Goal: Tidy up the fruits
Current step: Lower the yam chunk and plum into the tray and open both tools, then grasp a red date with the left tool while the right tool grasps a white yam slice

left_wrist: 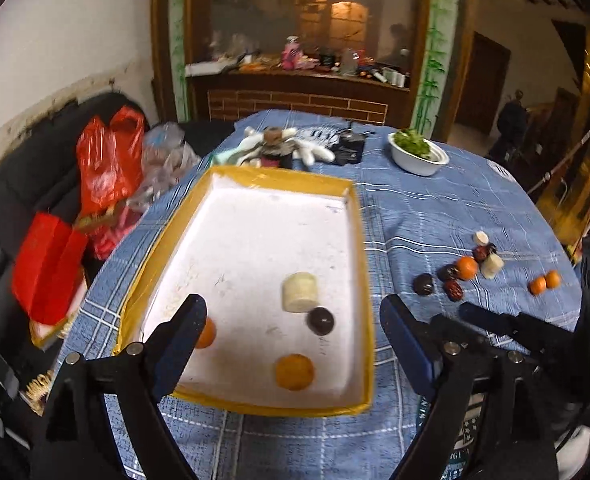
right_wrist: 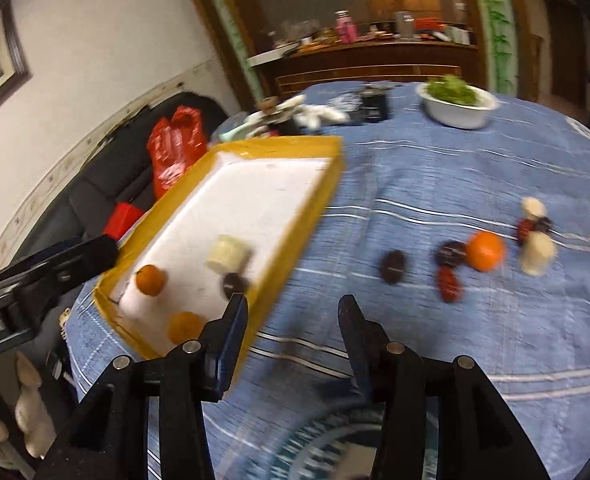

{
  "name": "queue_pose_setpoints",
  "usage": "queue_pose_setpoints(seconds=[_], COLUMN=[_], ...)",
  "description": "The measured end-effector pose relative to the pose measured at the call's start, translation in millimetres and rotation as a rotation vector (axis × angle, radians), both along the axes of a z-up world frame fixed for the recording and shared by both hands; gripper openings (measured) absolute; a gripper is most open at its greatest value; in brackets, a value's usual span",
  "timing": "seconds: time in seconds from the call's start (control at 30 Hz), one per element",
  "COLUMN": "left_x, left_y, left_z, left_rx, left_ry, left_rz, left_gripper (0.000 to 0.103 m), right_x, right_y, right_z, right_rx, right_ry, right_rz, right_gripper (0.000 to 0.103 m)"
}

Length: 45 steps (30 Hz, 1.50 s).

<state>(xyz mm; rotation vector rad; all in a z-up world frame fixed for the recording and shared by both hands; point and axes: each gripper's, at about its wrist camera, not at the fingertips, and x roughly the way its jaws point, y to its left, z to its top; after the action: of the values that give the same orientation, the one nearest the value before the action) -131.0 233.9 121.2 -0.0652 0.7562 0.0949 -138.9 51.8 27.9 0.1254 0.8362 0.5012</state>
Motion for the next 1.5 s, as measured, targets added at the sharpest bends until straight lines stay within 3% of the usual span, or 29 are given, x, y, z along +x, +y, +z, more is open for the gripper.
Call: queue_pose_setpoints(seconds=[0.2, 0.5, 0.83, 1.2, 1.27, 1.4, 1.5], left_x=[-13.8, -20.6, -7.4, 30.8, 42.7, 70.4, 88.2], left_y=[-36.2, -58.9, -59.9, -95.7, -109.5, -133.7, -145.6], left_z=[7.8, 10.0, -8.6, -50.2, -57.1, -69.2, -78.8], left_rx=[0.109, 0.137, 0.070, -0.019, -0.034, -0.026, -0.041], left_ry=[-0.035, -0.042, 0.010, 0.114, 0.126, 0.157, 0.177], left_rz=[-0.025, -0.061, -0.096, -0.253, -0.300, -0.351, -0.379], left_gripper=[0.088, 0.088, 0.088, 0.088, 0.083, 0.056, 0.053], right_x=[-7.1, -10.8, 3.7, 61.2, 74.4, 94.6, 105.2], right_y=[-54.8, -110.2, -147.6, -155.5, -153.6, -150.3, -147.8], right_z=[-5.0, -8.9, -19.6, -29.7, -33.8, -40.9, -45.9], right_rx=[0.003, 0.022, 0.022, 0.021, 0.020, -0.009, -0.025], right_ry=[0.011, 0.010, 0.041, 0.075, 0.084, 0.090, 0.092], right_rz=[-0.104, -0.199, -0.287, -0.330, -0.333, -0.343, -0.334], right_gripper=[0.053, 0.054, 0.055, 0.055, 0.055, 0.055, 0.055])
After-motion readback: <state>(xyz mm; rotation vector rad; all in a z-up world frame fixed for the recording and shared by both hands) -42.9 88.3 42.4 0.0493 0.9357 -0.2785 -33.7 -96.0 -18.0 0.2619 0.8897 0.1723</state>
